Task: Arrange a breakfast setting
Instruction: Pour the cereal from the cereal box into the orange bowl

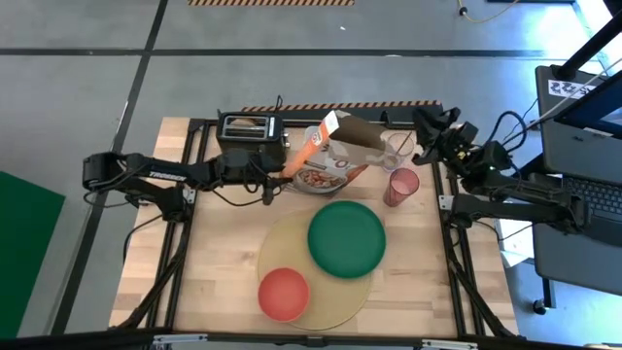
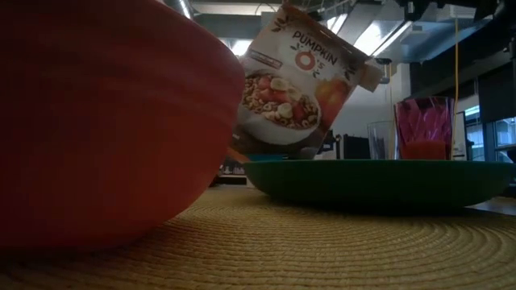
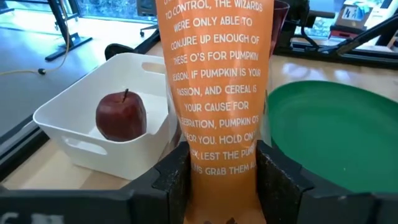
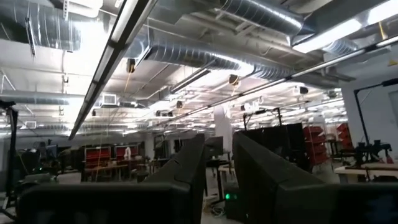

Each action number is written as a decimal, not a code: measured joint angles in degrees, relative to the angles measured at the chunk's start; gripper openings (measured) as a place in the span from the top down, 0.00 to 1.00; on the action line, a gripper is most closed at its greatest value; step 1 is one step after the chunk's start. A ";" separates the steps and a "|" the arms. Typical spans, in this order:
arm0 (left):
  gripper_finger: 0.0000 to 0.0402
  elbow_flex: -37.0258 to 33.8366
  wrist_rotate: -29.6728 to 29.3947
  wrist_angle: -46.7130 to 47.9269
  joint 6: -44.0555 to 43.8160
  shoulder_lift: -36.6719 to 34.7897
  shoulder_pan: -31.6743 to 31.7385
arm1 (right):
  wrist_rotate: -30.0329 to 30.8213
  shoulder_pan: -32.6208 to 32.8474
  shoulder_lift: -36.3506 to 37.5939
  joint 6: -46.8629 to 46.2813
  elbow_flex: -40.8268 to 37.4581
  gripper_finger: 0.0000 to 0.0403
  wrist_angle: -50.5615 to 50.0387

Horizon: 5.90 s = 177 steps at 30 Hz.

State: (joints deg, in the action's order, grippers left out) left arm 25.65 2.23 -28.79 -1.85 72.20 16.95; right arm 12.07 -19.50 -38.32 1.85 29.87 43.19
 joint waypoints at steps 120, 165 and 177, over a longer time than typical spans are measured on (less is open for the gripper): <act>0.73 64.83 5.32 118.78 53.15 -11.05 -23.44 | 4.77 -0.75 -1.67 -3.11 -0.04 0.79 -25.78; 0.73 74.86 -11.68 118.76 54.88 0.26 -42.18 | 1.77 -0.75 -1.67 -3.30 -0.04 0.79 -33.22; 0.73 74.86 -14.98 118.76 57.35 0.61 -43.28 | 1.77 -0.75 -1.69 -3.76 -0.04 0.79 -33.61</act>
State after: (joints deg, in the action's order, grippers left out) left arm 100.51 -12.75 89.97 55.50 72.82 -26.33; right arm 13.85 -20.25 -40.01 -1.91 29.82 9.58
